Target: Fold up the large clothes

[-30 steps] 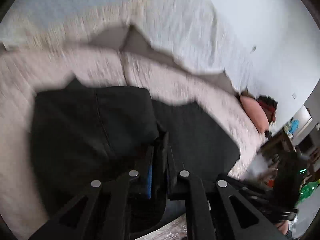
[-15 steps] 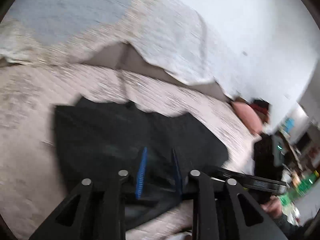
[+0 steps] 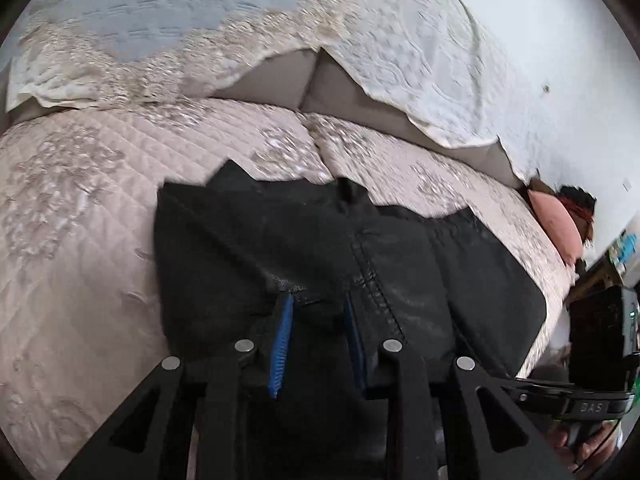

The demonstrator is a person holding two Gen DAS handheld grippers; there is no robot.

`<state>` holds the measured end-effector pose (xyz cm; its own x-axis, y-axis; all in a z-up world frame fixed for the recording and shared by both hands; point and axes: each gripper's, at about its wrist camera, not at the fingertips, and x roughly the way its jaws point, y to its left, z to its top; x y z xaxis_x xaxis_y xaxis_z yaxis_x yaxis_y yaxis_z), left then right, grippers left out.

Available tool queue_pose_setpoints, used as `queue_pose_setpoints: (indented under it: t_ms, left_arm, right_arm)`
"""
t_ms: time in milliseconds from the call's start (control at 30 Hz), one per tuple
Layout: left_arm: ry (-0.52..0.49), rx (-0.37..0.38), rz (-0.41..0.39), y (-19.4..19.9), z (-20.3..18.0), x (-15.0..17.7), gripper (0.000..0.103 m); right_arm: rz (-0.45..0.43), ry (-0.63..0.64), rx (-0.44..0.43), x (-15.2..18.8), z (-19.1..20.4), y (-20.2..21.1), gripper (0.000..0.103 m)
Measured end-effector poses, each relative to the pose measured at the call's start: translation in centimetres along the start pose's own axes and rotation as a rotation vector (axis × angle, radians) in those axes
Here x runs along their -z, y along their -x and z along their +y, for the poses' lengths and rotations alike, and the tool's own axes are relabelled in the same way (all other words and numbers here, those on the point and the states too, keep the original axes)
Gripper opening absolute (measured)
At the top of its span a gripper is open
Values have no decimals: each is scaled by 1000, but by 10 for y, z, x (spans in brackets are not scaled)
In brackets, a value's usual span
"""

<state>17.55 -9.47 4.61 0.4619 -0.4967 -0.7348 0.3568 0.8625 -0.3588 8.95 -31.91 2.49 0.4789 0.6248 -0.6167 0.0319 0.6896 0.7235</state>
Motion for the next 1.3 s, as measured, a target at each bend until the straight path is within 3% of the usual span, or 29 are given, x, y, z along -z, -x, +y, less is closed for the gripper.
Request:
queue_pose_setpoints:
  t_ms: [200, 267, 400, 500, 600, 733, 833, 933, 1033, 1300]
  left_arm:
    - [-25, -15, 22, -15, -7, 10, 28]
    - [-29, -7, 25, -2, -11, 3, 28]
    - [-47, -21, -89, 29, -9, -18, 29]
    - [-15, -72, -128, 28, 3, -35, 31]
    - [34, -113, -98, 5, 19, -41, 31]
    - [59, -167, -39, -31, 32, -27, 31]
    - [59, -171, -33, -38, 35, -14, 31]
    - [80, -144, -37, -38, 39, -12, 31]
    - [37, -181, -34, -44, 32, -10, 31]
    - [8, -208, -24, -51, 30, -9, 32]
  right_arm:
    - [24, -55, 62, 13, -23, -5, 8]
    - [-1, 15, 130, 7, -10, 7, 14]
    - [-123, 197, 212, -8, 34, 40, 14]
    - [-157, 277, 200, -18, 61, 29, 14]
    - [-182, 342, 227, -32, 77, -3, 14]
    - [-188, 338, 306, -56, 72, -49, 14]
    - [-126, 325, 400, -55, 52, -80, 11]
    - [-176, 317, 396, -43, 34, -74, 7]
    - [-210, 322, 420, -35, 23, -74, 0]
    - [-233, 316, 422, -37, 16, -86, 0]
